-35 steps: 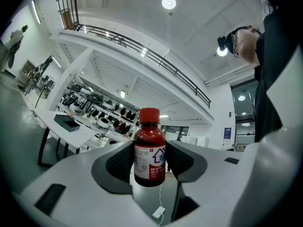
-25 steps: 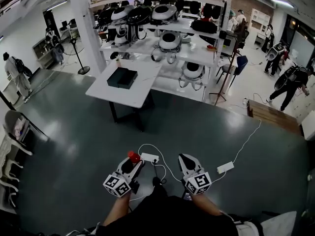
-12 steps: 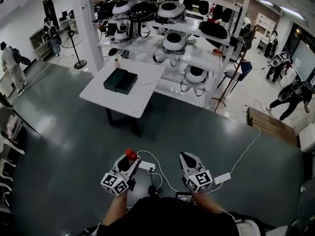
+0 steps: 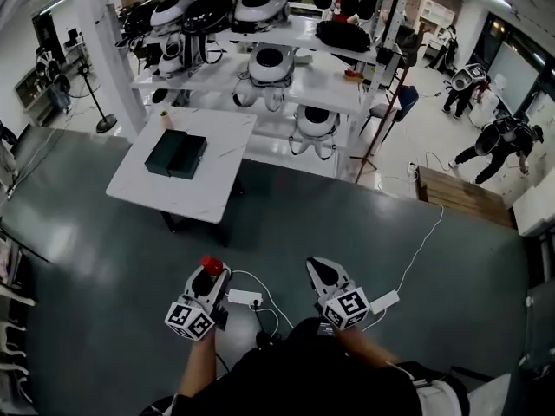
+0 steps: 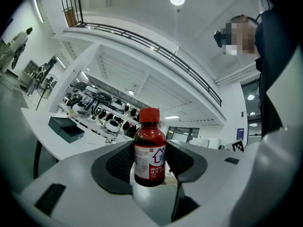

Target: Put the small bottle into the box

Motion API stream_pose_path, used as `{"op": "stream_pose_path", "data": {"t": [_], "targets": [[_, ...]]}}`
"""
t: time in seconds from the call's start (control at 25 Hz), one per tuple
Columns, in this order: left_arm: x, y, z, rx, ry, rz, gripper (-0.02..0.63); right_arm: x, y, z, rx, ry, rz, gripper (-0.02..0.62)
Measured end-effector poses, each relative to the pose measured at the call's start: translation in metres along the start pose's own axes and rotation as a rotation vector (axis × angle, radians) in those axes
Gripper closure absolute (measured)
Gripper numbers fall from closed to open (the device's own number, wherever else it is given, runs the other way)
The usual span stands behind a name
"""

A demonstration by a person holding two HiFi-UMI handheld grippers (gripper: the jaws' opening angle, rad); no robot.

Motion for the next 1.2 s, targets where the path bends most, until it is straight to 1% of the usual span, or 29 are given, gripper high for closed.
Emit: {"op": "stream_pose_path", "data": {"t": [0.16,0.24,0.32,0.4,0.48,0.56,0.64,0.8,0.92,1.0,1.12,1.2], "targets": [[0.009,0.044,-0.002,0.022,-0.017,-0.031,0.387,-0.009,0.012,0.04,0.02,0.012,0.01,0.561],[0.012,0.067,-0.004,0.029,-0.006,-0.042,0.387,-0.011,0.024,0.064,0.027,0.03,0.028,0.561],[0.012,0.092,-0.008,0.025,0.012,-0.04,0.387,-0.016,0.042,0.089,0.016,0.048,0.047,0.561],[0.011,0.119,-0.013,0.0,0.007,-0.038,0.387,-0.024,0.06,0.113,-0.016,0.062,0.06,0.561],[0.01,0.145,-0.017,-0.028,0.0,-0.033,0.387,-0.035,0.079,0.135,-0.067,0.067,0.072,0.561],[0.011,0.176,-0.018,-0.047,-0.004,-0.022,0.387,-0.05,0.097,0.162,-0.111,0.063,0.089,0.561],[0.012,0.213,-0.017,-0.062,-0.024,-0.011,0.387,-0.066,0.112,0.193,-0.136,0.072,0.099,0.561],[0.012,0.283,-0.006,-0.076,-0.059,0.018,0.387,-0.09,0.135,0.25,-0.186,0.079,0.067,0.561],[0.003,0.319,-0.001,-0.087,-0.073,0.062,0.387,-0.102,0.152,0.276,-0.244,0.056,0.04,0.561],[0.001,0.334,-0.003,-0.099,-0.076,0.074,0.387,-0.108,0.161,0.288,-0.264,0.05,0.042,0.561],[0.001,0.346,-0.014,-0.124,-0.072,0.064,0.387,-0.112,0.169,0.302,-0.246,0.098,0.056,0.561],[0.0,0.355,-0.023,-0.143,-0.07,0.061,0.387,-0.106,0.174,0.309,-0.239,0.131,0.04,0.561]]}}
Point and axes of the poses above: the fingertips, and each gripper's own axes: y forward along the fingers, z to its right, x out of its underside, the point moved 1 cm from there along -y, backward along the fingers, and after that the axes turned 12 degrees about y, right-handed, at the moved point
